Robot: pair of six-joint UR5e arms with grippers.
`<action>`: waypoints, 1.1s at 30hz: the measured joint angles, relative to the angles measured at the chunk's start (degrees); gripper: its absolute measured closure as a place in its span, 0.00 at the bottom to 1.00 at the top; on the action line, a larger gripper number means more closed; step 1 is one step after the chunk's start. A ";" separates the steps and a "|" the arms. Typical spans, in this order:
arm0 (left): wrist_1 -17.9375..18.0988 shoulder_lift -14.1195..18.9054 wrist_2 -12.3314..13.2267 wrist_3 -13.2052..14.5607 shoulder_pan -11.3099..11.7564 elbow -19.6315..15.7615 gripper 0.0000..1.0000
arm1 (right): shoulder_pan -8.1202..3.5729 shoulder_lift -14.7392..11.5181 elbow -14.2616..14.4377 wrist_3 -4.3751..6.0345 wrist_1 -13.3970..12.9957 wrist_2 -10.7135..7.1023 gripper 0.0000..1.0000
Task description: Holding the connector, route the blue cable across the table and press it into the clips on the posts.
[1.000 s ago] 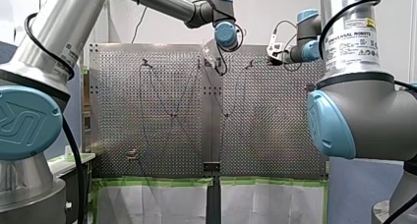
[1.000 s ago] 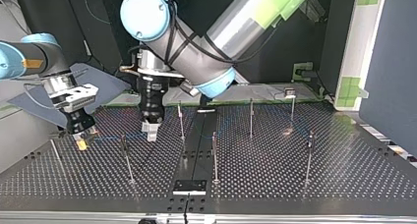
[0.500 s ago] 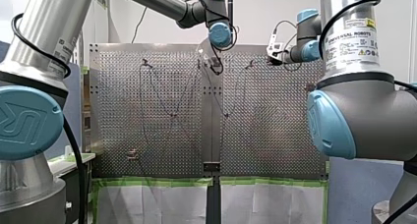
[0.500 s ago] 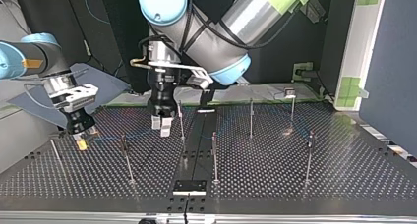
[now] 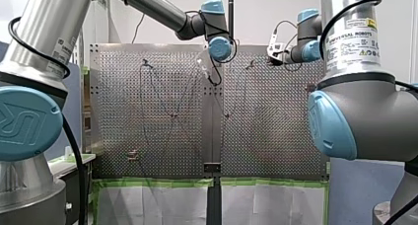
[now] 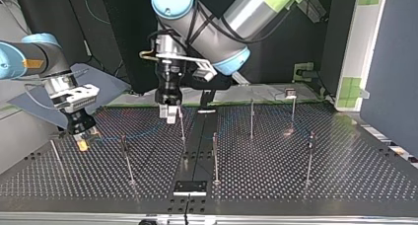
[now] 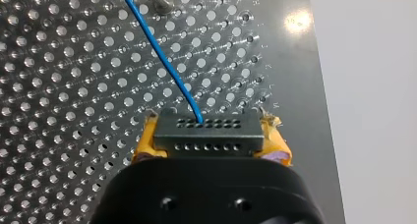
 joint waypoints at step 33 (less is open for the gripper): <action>16.38 -12.18 9.17 -0.39 6.37 -16.38 0.00 | 0.00 0.02 0.00 -0.02 0.09 -0.09 1.00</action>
